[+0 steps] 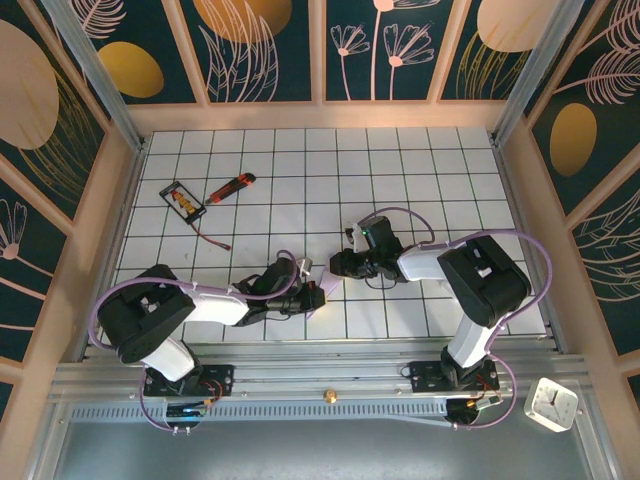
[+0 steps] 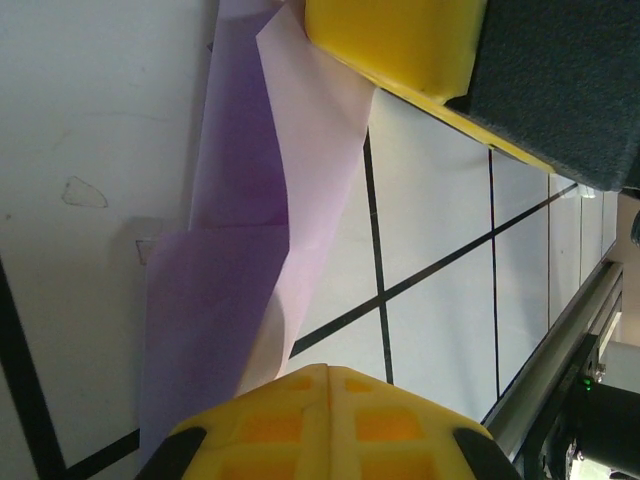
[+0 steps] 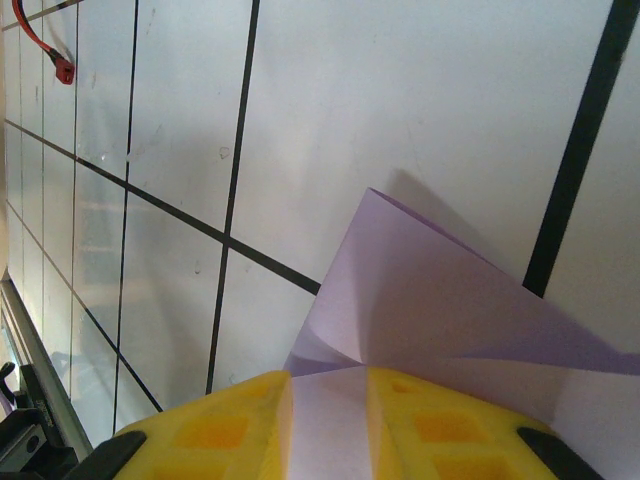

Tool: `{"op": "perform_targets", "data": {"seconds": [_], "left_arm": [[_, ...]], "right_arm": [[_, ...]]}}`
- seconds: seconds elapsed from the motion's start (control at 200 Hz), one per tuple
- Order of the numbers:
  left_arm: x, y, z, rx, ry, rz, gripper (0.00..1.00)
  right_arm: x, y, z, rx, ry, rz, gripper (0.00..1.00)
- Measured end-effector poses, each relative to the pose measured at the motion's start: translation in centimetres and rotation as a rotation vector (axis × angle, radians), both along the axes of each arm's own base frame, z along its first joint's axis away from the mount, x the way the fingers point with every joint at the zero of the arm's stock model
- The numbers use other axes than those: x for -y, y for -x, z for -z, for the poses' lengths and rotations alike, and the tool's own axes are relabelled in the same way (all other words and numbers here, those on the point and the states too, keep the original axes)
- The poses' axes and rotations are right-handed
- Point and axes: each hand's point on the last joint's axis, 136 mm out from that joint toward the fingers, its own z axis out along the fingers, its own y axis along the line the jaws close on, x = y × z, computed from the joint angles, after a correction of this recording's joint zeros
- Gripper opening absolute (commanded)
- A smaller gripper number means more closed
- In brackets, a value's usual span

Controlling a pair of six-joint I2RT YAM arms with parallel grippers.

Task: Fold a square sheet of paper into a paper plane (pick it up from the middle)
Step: Perform the fifth fold on the wing at the bottom-center of the table.

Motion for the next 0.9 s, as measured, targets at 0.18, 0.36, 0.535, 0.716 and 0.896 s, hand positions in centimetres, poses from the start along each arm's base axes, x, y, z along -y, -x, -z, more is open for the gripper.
{"op": "perform_targets", "data": {"seconds": [0.18, 0.36, 0.535, 0.716, 0.896], "left_arm": [[0.0, 0.0, 0.1, -0.002, -0.001, 0.001, 0.06], [-0.1, 0.1, 0.3, -0.007, -0.001, -0.003, 0.04], [-0.6, 0.6, 1.2, -0.031, -0.012, -0.012, 0.03], [-0.7, 0.6, 1.2, -0.031, -0.004, -0.017, 0.03], [-0.8, 0.8, 1.4, -0.036, -0.004, -0.015, 0.01]], "right_arm": [[0.0, 0.0, 0.0, 0.0, 0.0, 0.0, 0.27], [0.0, 0.0, 0.0, 0.0, 0.0, 0.0, 0.27], [0.0, 0.0, 0.0, 0.0, 0.0, 0.0, 0.27], [0.0, 0.0, 0.0, 0.0, 0.0, 0.0, 0.27], [0.0, 0.0, 0.0, 0.0, 0.0, 0.001, 0.27]]}}
